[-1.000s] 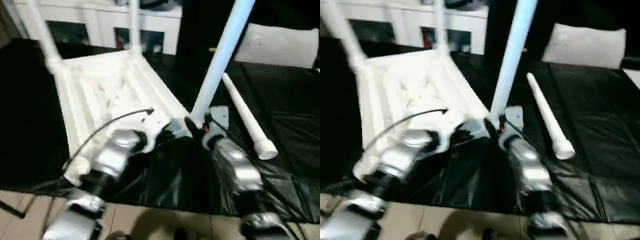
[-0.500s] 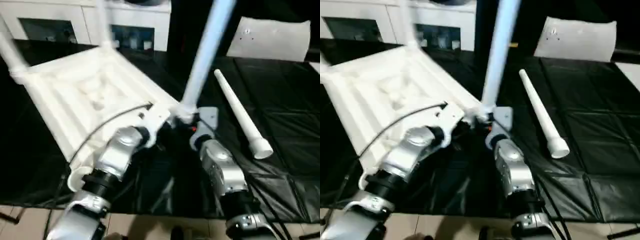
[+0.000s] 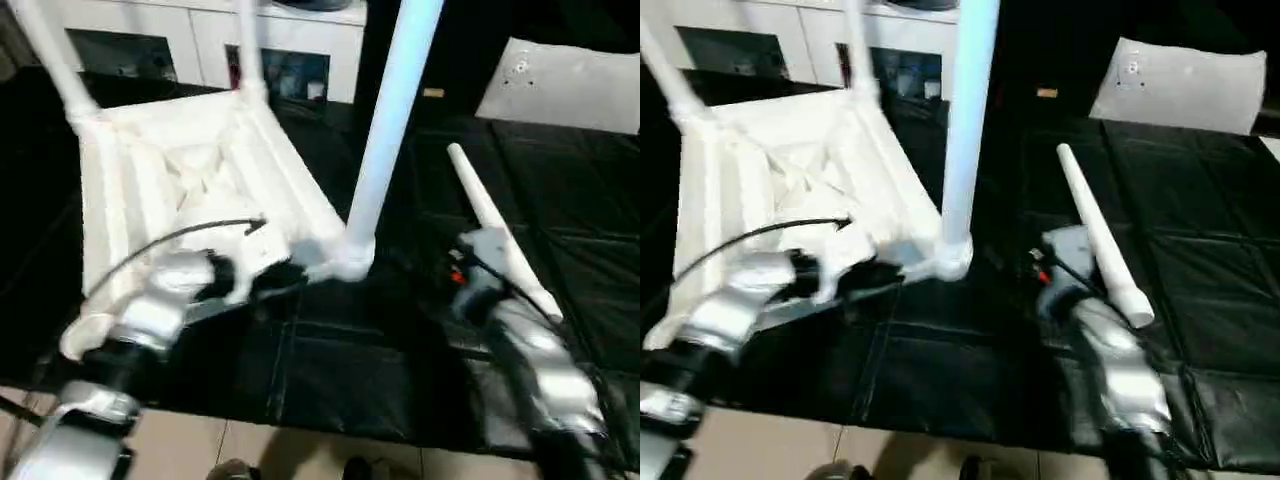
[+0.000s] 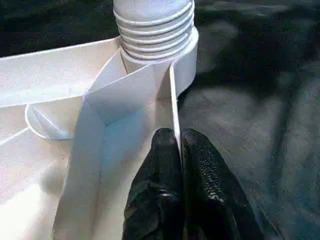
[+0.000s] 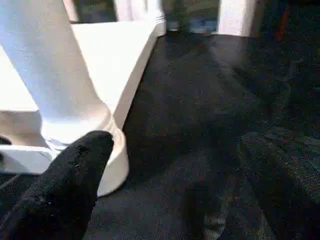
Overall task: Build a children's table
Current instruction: Rotate leg to tighten
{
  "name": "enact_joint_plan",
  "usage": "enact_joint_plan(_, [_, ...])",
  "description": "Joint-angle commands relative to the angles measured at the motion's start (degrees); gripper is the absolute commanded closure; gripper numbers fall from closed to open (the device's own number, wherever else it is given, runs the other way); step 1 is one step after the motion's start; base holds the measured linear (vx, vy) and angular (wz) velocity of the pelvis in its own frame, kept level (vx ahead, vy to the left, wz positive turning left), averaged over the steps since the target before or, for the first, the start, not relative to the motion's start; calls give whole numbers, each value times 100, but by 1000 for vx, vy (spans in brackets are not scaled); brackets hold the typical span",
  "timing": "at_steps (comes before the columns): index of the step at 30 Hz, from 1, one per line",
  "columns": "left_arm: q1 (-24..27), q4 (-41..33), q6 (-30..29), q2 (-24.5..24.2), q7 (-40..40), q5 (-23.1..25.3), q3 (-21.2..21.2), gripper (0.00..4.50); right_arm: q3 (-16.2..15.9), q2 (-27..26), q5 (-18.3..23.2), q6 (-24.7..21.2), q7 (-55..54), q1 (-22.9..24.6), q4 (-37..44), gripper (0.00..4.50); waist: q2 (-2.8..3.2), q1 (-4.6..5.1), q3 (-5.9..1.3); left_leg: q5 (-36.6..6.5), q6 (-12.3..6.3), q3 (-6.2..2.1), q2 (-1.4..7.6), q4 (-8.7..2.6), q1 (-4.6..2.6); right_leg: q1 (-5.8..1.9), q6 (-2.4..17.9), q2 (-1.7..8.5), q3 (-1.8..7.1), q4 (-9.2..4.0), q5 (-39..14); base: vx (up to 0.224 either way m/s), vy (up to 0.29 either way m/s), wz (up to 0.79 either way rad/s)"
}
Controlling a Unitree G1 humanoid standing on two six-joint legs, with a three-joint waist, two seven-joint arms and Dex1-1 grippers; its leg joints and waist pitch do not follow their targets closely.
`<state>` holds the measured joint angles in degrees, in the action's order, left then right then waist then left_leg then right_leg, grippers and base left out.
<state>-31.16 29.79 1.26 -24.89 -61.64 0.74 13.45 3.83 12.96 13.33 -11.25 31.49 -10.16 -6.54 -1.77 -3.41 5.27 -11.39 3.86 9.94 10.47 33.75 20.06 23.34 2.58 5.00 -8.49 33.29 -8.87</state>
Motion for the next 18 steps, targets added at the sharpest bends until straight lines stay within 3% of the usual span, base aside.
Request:
enact_joint_plan(1, [-42, 97, 57, -45, -243, -7, 29, 450, -125, 63, 35, -105, 154, 63, 243, 5, -19, -23, -506, -702, -377, -90, 327, -383, -7, -367, 721, 503, 471, -381, -1666, 0, 0, 0])
enact_joint_plan(5, [-134, 315, 15, -71, -71, -28, -114, 450, -306, 181, 47, -192, 367, 242, 463, 5, 14, -50, -494, -889, -303, -97, 317, -386, -12, -376, 642, 508, 452, -435, -2002, 0, 0, 0])
enact_joint_plan(7, [-185, 249, -307, 35, 155, -120, -244, 406, -411, 267, -26, -164, 445, 302, 546, 0, 4, -57, -496, -924, -263, -103, 327, -390, -7, -389, 585, 517, 451, -453, -2106, 0, 0, 0])
enact_joint_plan(10, [-184, 171, -507, 91, 176, -241, -261, 385, -420, 293, -23, -175, 441, 315, 577, 0, -4, -68, -485, -1048, -231, -109, 293, -378, -7, -387, 444, 526, 418, -524, -2557, 0, 0, 0])
enact_joint_plan(11, [-192, 176, -535, 115, 204, -255, -275, 374, -415, 298, -15, -187, 445, 311, 576, 0, 32, -72, -479, -1080, -227, -115, 293, -379, -16, -378, 421, 522, 411, -536, -2623, 0, 0, 0])
enact_joint_plan(12, [-179, 103, -682, 164, 211, -298, -281, 365, -405, 300, -29, -178, 427, 291, 547, 0, 1, -61, -483, -1121, -223, -118, 296, -378, -18, -374, 377, 513, 399, -554, -2679, 0, 0, 0])
enact_joint_plan(18, [-157, -75, -1296, 356, 603, -130, -188, 346, -418, 320, -55, -145, 329, 217, 441, 0, 22, -74, -504, -1094, -237, -138, 331, -378, -21, -375, 507, 513, 404, -503, -2325, 0, 0, 0])
